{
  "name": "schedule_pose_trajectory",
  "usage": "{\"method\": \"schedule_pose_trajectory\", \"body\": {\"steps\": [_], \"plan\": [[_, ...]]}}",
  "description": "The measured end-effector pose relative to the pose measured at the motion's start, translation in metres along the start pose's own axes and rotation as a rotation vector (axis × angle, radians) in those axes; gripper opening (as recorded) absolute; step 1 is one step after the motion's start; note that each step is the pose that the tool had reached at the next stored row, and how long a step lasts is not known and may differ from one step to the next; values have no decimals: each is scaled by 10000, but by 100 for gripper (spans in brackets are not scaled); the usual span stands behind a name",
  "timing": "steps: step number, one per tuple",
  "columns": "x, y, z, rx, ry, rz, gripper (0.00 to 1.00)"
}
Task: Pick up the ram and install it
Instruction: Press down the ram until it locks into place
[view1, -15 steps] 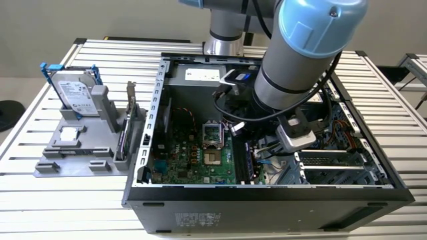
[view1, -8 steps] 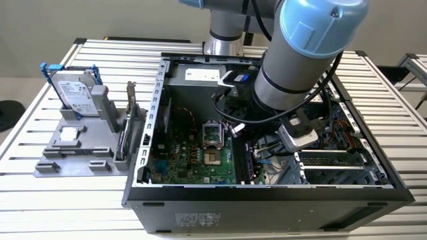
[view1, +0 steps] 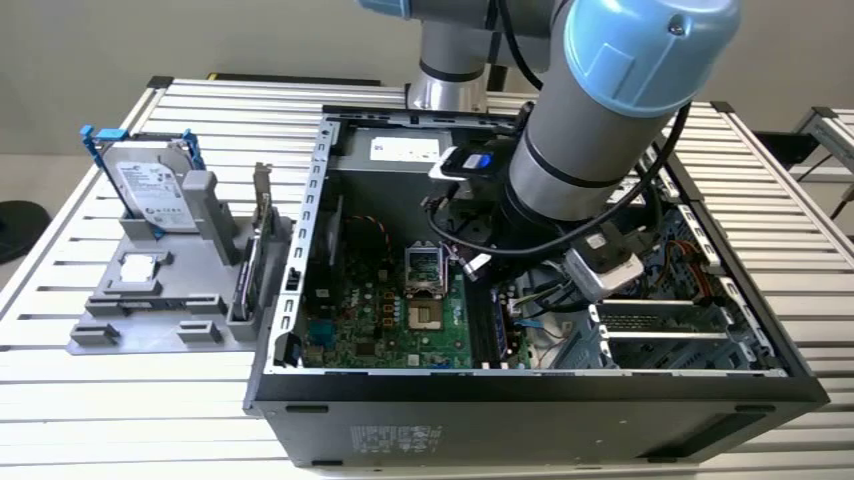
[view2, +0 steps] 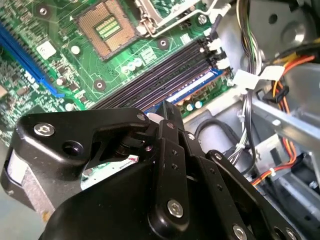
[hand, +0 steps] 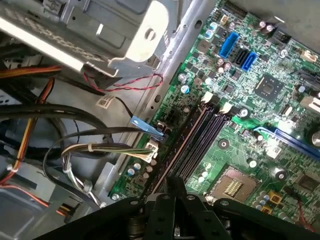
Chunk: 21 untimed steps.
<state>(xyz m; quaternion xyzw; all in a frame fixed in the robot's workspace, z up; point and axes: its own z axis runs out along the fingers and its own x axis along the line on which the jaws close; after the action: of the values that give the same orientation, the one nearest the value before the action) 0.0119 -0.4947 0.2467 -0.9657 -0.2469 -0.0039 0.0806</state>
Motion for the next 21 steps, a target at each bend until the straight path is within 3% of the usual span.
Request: {"method": "schedule_pose_trajectory", "body": {"steps": [17,19,21], "plan": [[0,0,0,138,-453,-2955,0],[0,0,0,129,-477,-3313,0],[0,0,0,89,-456,-3635,0]]}}
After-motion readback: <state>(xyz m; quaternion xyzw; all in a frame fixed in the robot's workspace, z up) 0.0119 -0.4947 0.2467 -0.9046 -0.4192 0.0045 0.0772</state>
